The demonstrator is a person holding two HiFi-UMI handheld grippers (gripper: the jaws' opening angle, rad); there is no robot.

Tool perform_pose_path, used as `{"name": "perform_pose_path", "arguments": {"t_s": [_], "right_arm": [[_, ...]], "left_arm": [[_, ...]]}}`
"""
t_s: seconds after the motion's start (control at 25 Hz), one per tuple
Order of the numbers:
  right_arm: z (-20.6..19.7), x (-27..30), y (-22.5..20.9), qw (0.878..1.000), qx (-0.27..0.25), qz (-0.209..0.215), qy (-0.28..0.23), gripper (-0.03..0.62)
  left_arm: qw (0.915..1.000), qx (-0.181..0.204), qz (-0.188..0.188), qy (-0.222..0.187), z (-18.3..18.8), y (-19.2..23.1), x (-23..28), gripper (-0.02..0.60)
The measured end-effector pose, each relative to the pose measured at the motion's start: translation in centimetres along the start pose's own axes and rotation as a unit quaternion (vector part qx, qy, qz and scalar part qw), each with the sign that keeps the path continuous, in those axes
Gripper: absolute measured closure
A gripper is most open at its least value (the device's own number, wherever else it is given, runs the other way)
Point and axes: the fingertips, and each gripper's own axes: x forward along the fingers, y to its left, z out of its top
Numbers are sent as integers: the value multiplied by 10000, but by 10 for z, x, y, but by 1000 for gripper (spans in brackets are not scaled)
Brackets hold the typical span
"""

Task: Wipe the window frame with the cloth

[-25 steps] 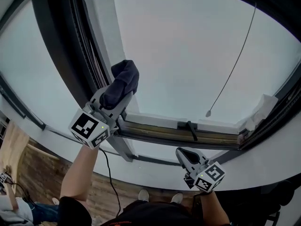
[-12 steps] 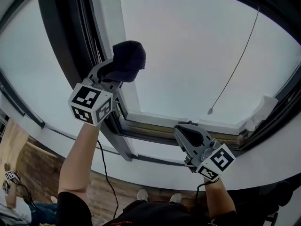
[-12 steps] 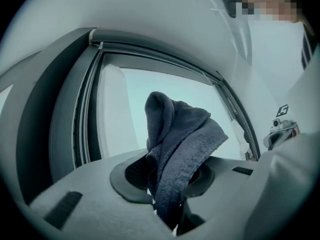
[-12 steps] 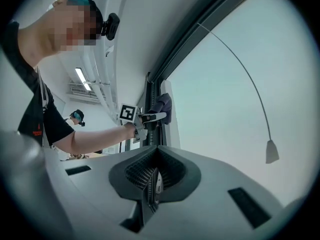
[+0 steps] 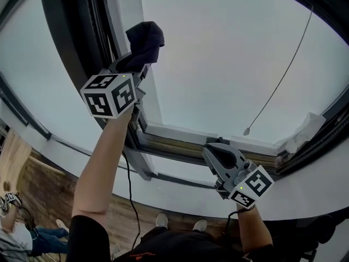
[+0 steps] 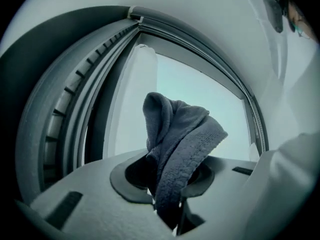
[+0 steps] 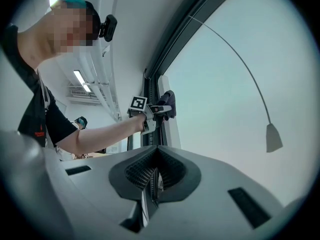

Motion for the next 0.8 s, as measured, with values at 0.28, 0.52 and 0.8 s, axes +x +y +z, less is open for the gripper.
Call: {"name": "perform_pose_path", "arguments": {"t_s": [0.28,0.52,0.8], "right_arm": [[-10,0,-7,9998,141,138,62,591],[-30,2,-7,9991,299,224,222,591],[-50,2,-8,9979,468,223,395,591]], "left_arm": [[9986,-513,76,43,-20,9,7,485],[9973,-707,71,165,-50,8,5,486],[9934,-1064,68,419,-102,10,3,486]]}}
